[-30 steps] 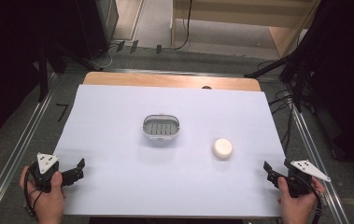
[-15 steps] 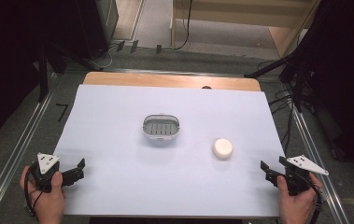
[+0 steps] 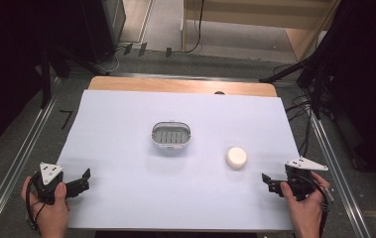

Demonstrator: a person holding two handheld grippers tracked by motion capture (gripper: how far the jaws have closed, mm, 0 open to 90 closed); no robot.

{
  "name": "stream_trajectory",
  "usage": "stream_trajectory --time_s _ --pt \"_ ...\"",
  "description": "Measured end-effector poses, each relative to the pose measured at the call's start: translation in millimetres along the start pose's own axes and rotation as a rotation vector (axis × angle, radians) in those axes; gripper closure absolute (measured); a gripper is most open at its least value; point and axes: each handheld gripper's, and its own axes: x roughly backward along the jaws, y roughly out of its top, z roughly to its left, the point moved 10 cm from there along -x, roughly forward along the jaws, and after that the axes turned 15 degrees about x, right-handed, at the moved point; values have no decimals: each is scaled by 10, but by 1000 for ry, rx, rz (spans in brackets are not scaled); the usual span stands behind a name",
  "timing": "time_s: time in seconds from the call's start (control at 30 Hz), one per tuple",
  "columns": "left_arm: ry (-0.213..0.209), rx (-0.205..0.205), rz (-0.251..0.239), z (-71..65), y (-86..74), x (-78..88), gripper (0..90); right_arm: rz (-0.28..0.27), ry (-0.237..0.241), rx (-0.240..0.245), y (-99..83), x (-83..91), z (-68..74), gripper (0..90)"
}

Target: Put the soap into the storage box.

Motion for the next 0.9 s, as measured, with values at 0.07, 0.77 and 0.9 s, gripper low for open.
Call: stream_trajectory --time_s 0.07,0.77,0.9 --pt "3 -3 0 0 -1 -3 0 3 19 1 31 -20 30 23" --pt "3 -12 3 -6 -5 -3 0 41 76 33 269 -270 179 0" --pt "2 -14 6 -8 -6 -5 0 39 84 38 329 -300 212 0"
